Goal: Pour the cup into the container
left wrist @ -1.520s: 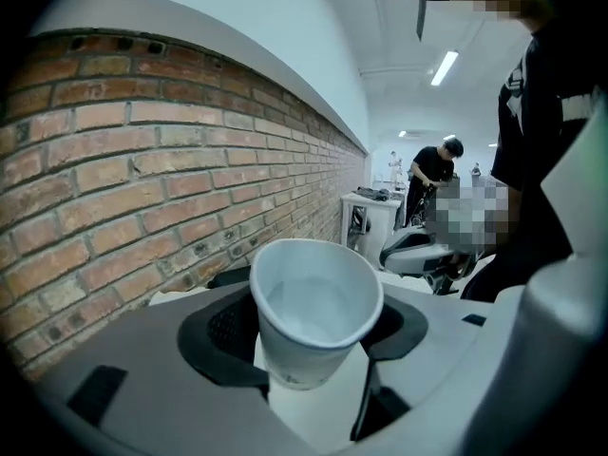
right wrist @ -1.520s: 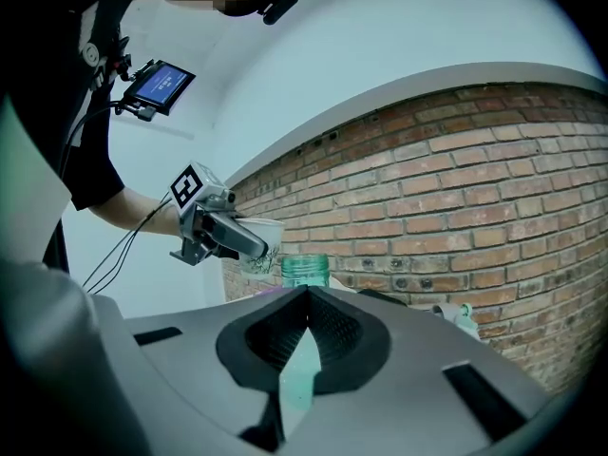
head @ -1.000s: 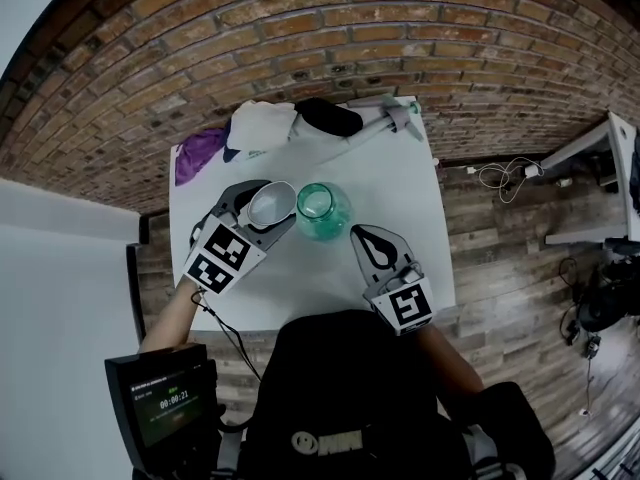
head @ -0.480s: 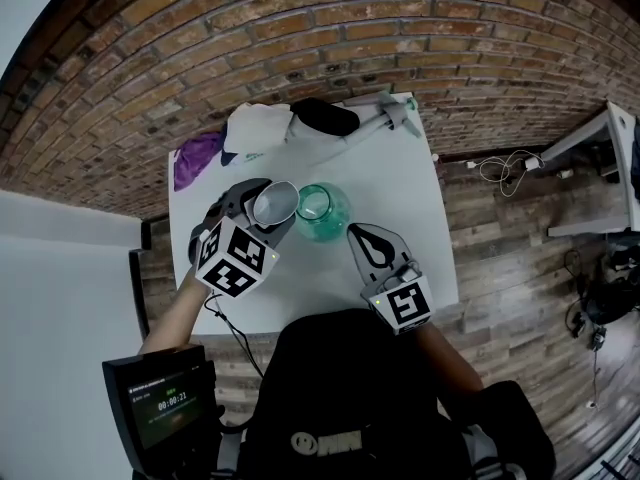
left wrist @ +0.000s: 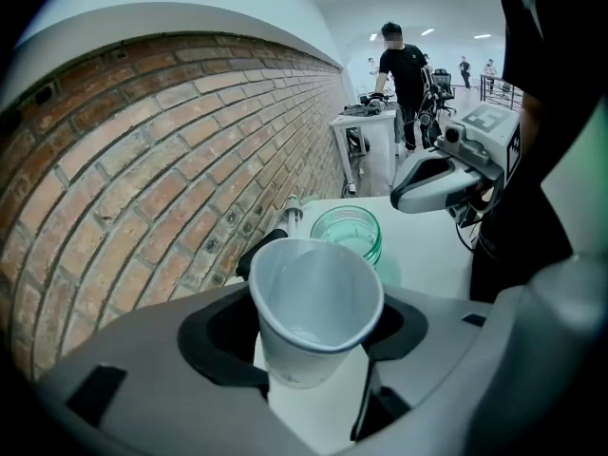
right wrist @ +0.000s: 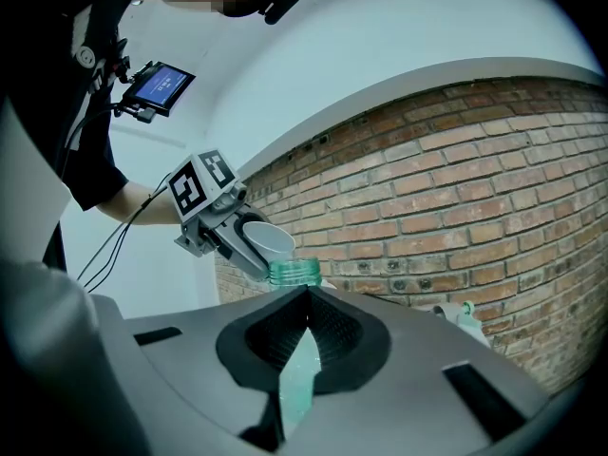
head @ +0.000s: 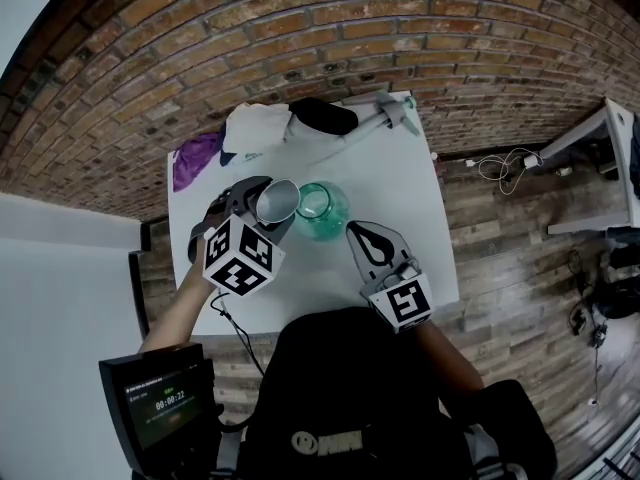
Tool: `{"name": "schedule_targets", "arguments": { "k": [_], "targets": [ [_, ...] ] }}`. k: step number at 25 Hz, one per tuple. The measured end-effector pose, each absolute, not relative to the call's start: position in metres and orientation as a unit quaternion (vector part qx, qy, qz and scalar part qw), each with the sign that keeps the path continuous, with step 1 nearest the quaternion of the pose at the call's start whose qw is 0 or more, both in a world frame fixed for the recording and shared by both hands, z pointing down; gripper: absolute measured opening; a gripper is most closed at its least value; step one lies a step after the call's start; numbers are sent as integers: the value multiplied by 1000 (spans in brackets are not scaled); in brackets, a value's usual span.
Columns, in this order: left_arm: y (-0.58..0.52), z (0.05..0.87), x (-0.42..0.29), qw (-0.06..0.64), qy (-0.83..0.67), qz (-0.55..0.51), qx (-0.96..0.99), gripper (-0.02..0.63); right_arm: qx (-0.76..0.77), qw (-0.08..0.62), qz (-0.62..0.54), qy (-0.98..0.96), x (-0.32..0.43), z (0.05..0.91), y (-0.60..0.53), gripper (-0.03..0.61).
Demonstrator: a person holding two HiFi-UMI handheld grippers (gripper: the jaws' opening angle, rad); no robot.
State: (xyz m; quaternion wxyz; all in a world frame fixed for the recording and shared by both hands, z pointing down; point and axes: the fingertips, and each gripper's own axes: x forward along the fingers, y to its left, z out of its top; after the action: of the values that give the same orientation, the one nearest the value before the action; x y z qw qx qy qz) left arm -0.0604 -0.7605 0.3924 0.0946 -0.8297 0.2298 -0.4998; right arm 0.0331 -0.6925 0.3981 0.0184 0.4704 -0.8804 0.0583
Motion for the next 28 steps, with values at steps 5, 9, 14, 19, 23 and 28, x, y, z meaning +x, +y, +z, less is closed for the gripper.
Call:
{"name": "schedule_targets", "arguments": {
  "k": [5, 9, 14, 19, 23, 28],
  "targets": [
    [-761, 392, -60, 112, 225, -512, -822, 290, 470, 17, 58, -881, 31, 396, -694, 3],
    [-762, 393, -60, 118, 223, -516, -818, 290, 469, 16, 56, -881, 29, 396, -694, 3],
    [-762, 392, -60, 136, 221, -531, -807, 290, 467, 16, 56, -882, 27, 396, -693, 3],
    [-761, 391, -58, 147, 222, -540, -798, 290, 464, 17, 57, -884, 27, 397, -689, 3],
    [-761, 391, -58, 151, 222, -545, -794, 290, 463, 16, 58, -884, 26, 397, -689, 3],
    [-762, 390, -59, 157, 224, -552, -788, 290, 462, 15, 60, -884, 24, 397, -690, 3]
  ]
}}
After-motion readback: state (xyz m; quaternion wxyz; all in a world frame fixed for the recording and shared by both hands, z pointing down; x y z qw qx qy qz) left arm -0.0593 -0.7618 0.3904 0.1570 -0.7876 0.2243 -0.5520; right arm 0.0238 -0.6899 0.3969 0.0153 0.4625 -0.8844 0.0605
